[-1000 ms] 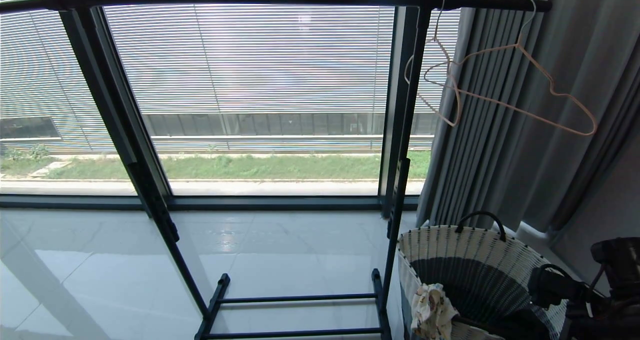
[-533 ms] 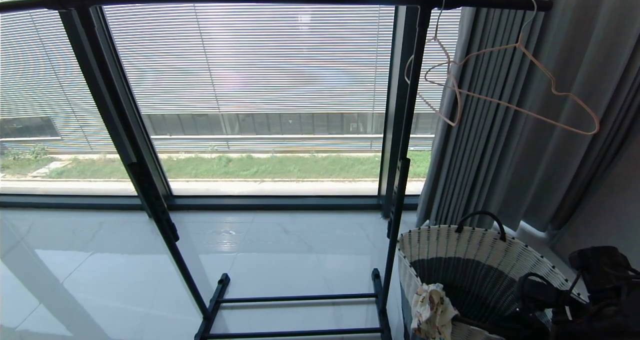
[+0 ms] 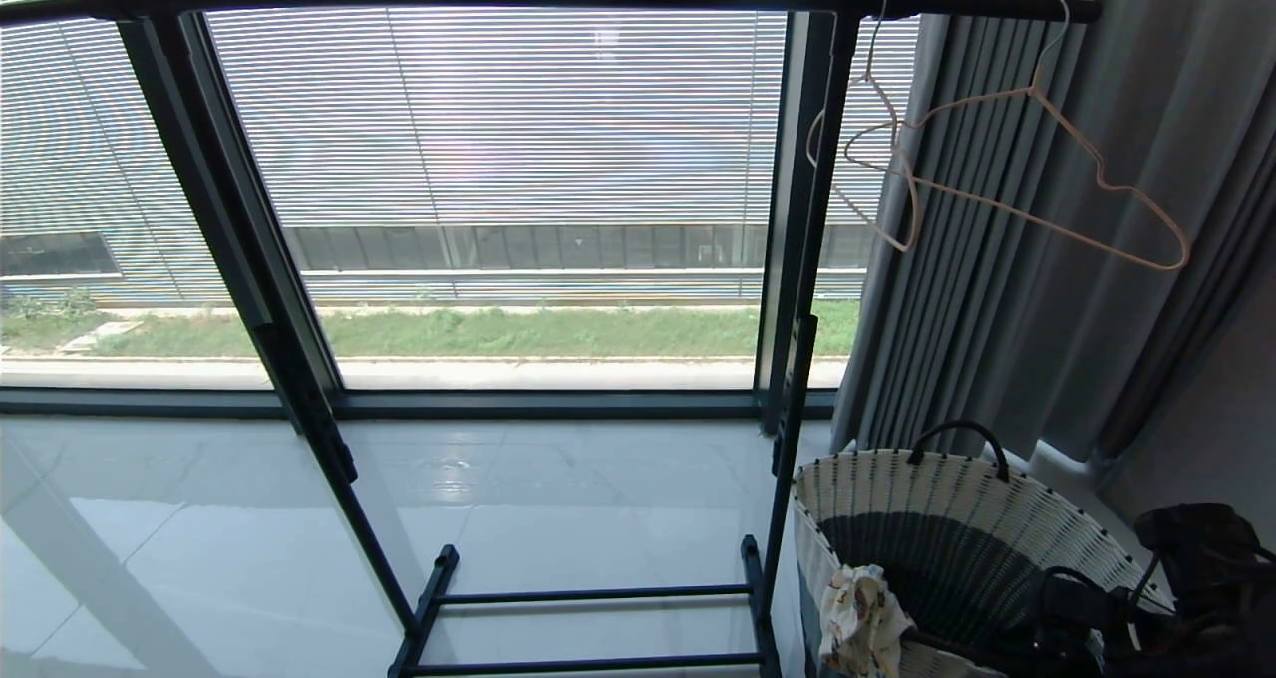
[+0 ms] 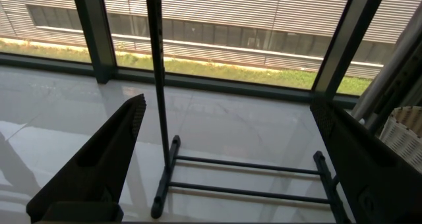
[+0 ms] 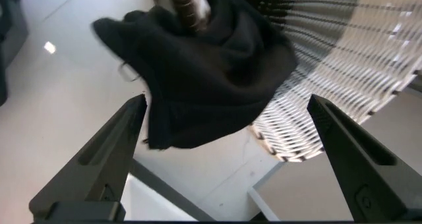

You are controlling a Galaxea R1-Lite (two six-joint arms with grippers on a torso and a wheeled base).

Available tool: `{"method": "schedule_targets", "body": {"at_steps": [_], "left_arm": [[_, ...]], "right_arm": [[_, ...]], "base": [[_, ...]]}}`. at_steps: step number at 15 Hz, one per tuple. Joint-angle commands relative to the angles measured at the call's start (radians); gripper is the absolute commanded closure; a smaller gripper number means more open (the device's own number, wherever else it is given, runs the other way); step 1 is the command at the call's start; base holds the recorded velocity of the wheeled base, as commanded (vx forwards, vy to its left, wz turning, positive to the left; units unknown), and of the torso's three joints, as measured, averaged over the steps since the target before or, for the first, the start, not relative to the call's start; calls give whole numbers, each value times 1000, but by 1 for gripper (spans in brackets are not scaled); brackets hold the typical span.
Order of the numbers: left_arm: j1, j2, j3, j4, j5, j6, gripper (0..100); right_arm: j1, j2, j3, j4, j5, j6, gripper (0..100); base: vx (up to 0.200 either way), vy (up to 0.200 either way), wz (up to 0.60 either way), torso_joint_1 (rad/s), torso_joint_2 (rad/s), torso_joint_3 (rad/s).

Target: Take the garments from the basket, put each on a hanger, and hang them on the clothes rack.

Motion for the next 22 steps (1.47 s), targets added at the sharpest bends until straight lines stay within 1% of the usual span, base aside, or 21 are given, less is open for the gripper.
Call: {"method": "schedule_targets", "body": {"at_steps": [1,3,5,6,9,12,15,16,17,18,20,21,22], "left_arm": [[0,0,0,0,0,0,0],[0,0,1,0,1,0,0],[0,0,1,0,0,0,0],[0,0,0,0,0,0,0],[0,0,0,0,0,0,0],[0,0,0,0,0,0,0],[0,0,0,0,0,0,0],[0,0,1,0,0,0,0],[0,0,0,0,0,0,0],[0,0,0,0,0,0,0],[0,0,0,0,0,0,0],[0,0,0,0,0,0,0],[0,0,0,0,0,0,0]], "right_arm": [[-2,61,2,-82,-16,2,0],[-2,81,2,-152,-22,5,0],[-11,78,2,-159,-17,6,0],[-15,73,3,-159,-17,8,100],[-20,44,8,-159,-14,13,100],[-20,-2,19,-159,-7,42,100],[-20,-147,63,-146,9,97,100],[-17,-216,55,-99,10,125,100],[-9,-290,20,-14,19,158,100],[-2,-378,-38,125,29,189,100],[20,-562,-219,503,50,246,100],[31,-637,-311,662,61,276,100],[41,-692,-382,773,64,304,100]], "base": [[0,0,0,0,0,0],[0,0,0,0,0,0],[0,0,0,0,0,0],[0,0,0,0,0,0],[0,0,0,0,0,0],[0,0,0,0,0,0],[0,0,0,0,0,0],[0,0,0,0,0,0],[0,0,0,0,0,0],[0,0,0,0,0,0],[0,0,0,0,0,0],[0,0,0,0,0,0],[0,0,0,0,0,0]]}}
